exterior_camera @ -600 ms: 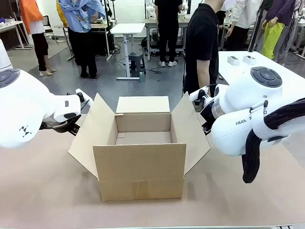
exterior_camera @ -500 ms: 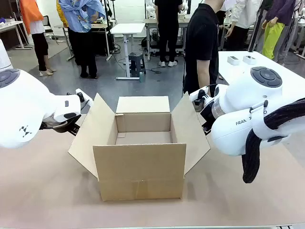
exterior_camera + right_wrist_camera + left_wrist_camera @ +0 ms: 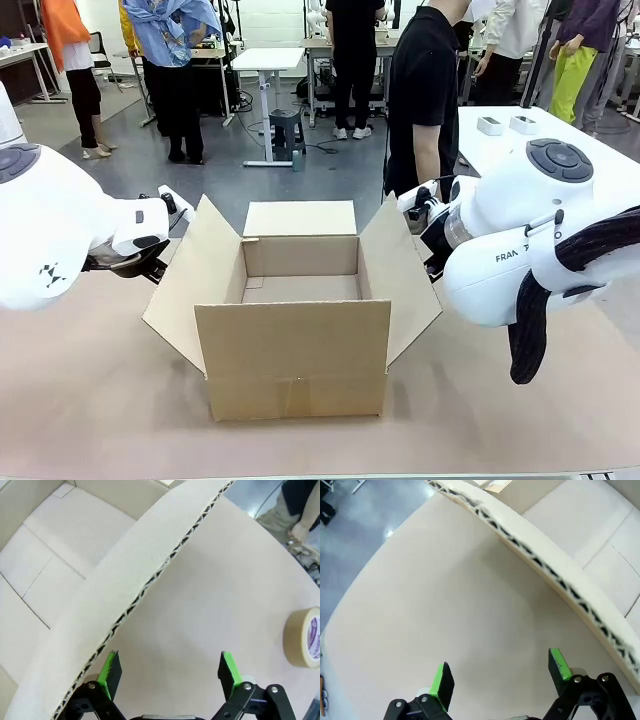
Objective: Wrap the clocks to prevent damage.
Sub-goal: Open the side flaps of the Package Box.
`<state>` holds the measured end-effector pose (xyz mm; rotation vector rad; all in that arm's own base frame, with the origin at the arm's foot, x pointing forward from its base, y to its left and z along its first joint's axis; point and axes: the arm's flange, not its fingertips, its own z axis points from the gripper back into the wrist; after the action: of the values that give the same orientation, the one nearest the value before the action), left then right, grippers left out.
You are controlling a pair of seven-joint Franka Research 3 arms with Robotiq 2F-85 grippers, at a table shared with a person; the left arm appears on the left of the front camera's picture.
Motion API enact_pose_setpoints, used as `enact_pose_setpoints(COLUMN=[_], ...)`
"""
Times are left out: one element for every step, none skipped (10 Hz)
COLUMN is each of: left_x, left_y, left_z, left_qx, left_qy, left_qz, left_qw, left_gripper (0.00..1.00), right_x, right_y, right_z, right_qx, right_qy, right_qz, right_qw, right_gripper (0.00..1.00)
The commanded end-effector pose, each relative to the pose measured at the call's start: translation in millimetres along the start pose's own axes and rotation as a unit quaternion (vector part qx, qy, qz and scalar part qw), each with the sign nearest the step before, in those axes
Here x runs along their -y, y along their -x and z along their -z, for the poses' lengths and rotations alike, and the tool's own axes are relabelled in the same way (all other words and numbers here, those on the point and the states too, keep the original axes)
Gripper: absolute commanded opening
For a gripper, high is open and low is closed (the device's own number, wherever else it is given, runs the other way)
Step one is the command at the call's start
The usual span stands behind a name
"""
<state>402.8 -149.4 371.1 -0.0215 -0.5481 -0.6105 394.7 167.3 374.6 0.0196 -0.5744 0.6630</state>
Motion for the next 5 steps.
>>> enact_pose_setpoints(left_x=[0.0,0.0,0.0,0.0,0.0], left_y=[0.0,0.0,0.0,0.0,0.0], left_z=[0.0,0.0,0.0,0.0,0.0], left_qx=[0.0,0.0,0.0,0.0,0.0], left_qy=[0.0,0.0,0.0,0.0,0.0], left_qz=[0.0,0.0,0.0,0.0,0.0], left_qw=[1.0,1.0,1.0,1.0,1.0], left_gripper=[1.0,1.0,1.0,1.0,1.0], right_x=[0.1,0.1,0.1,0.1,0.1], right_y=[0.0,0.0,0.0,0.0,0.0], right_z=[0.0,0.0,0.0,0.0,0.0], right_qx=[0.0,0.0,0.0,0.0,0.0], right_qy=[0.0,0.0,0.0,0.0,0.0], right_qz=[0.0,0.0,0.0,0.0,0.0], right_qw=[1.0,1.0,1.0,1.0,1.0], right_gripper=[1.0,1.0,1.0,1.0,1.0])
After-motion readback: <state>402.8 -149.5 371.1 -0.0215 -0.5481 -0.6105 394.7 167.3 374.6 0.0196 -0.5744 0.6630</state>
